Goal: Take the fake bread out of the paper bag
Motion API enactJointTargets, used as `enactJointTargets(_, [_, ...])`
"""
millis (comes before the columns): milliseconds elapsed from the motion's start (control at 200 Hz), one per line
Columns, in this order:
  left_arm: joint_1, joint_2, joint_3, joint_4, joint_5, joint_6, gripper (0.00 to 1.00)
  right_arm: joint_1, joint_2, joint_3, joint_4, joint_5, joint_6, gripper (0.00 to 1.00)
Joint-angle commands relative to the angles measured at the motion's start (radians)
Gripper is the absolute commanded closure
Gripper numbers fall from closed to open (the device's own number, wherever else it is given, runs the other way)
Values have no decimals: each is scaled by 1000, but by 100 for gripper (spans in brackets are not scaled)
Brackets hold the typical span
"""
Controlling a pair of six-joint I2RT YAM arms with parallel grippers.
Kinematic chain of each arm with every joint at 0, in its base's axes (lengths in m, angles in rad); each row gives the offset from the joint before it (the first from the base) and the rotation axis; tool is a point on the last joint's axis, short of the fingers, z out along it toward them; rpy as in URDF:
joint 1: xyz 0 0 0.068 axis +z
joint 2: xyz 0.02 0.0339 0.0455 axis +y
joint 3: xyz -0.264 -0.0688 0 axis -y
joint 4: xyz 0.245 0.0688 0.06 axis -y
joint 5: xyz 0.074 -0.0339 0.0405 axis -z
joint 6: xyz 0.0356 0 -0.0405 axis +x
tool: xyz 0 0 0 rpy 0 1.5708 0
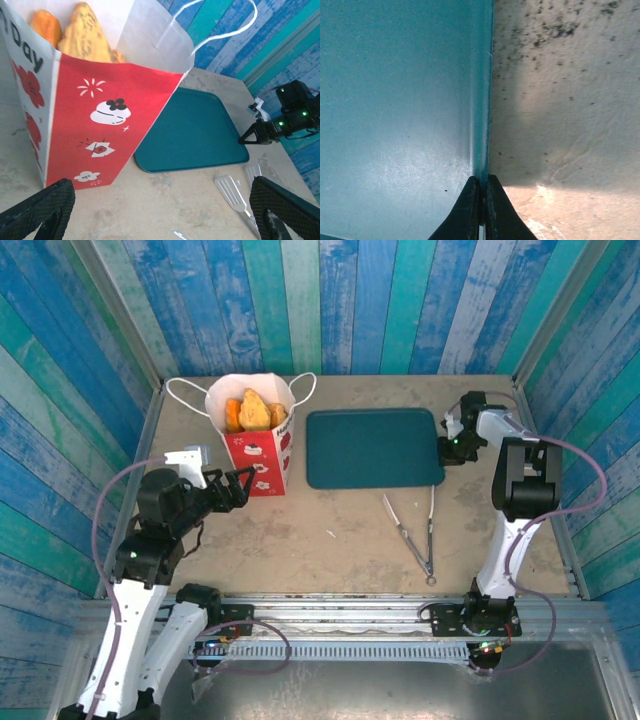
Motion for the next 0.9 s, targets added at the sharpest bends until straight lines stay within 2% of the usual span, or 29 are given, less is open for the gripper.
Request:
enactJointTargets(0, [-3,-14,58,-23,-90,24,6,-21,37,36,-62,14,-13,93])
enactJointTargets(105, [-3,6,109,-45,-158,14,6,-18,19,13,-66,-32,14,93])
enactJointTargets(306, [-3,49,203,-78,-327,-32,5,-16,10,3,-80,-36,10,92])
enactJointTargets(536, [-3,157,324,-111,-412,-96,4,-14,-14,-20,-110,-79,51,91])
enactJointTargets(676, [-3,185,353,-115,-477,-95,5,-14,-25,-27,-106,-33,41,90])
enactJointTargets(706, [-4,193,362,-119,-492,-93,5,-15,-26,-23,-110,-37,37,87])
enactJointTargets(751, [-4,209,381,-129,-505,-87,5,-15,-35,-14,-115,-38,40,76])
enactJointTargets(852, [-3,258,432,-166,-546,-76,0,-12,-89,20,-119,-58,60,67])
enactJointTargets(897, [0,287,454,-181,-555,-66,4,-1,-122,47,-119,-38,91,63])
